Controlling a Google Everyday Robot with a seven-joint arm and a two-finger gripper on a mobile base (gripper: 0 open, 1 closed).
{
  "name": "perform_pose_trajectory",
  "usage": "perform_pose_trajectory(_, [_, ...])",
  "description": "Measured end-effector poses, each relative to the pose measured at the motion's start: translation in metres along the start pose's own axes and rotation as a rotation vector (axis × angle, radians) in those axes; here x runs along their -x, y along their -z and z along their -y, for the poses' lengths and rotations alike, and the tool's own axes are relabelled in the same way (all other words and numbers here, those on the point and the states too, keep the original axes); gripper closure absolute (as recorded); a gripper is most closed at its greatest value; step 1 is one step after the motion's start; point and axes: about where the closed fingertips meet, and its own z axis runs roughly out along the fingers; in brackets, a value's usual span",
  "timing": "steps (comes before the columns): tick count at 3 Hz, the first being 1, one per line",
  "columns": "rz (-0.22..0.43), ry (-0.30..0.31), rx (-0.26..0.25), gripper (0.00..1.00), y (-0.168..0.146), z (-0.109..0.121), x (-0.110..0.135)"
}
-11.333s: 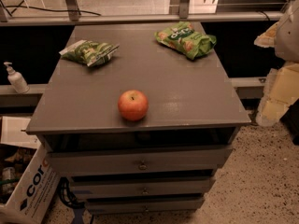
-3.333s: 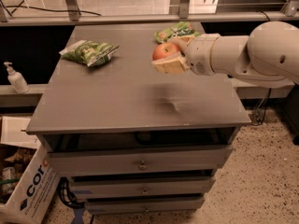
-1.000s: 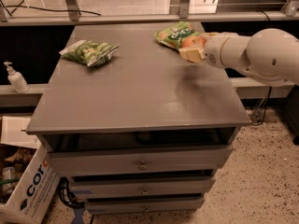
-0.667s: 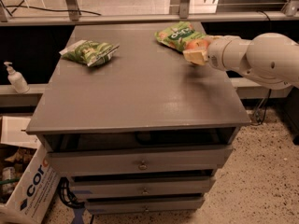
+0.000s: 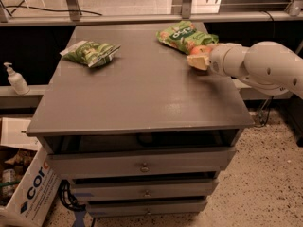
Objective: Move apple near green rice chip bag
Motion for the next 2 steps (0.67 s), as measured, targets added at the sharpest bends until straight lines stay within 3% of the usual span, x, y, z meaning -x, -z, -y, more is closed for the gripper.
perform_pose_trajectory(1, [-0.009, -0.034, 0.012, 0.84, -0.0063, -0.0031, -0.0071])
perform_pose_trajectory(2, [-0.013, -0.047, 0.014, 0.6, -0.0071, -0.0034, -0.0092])
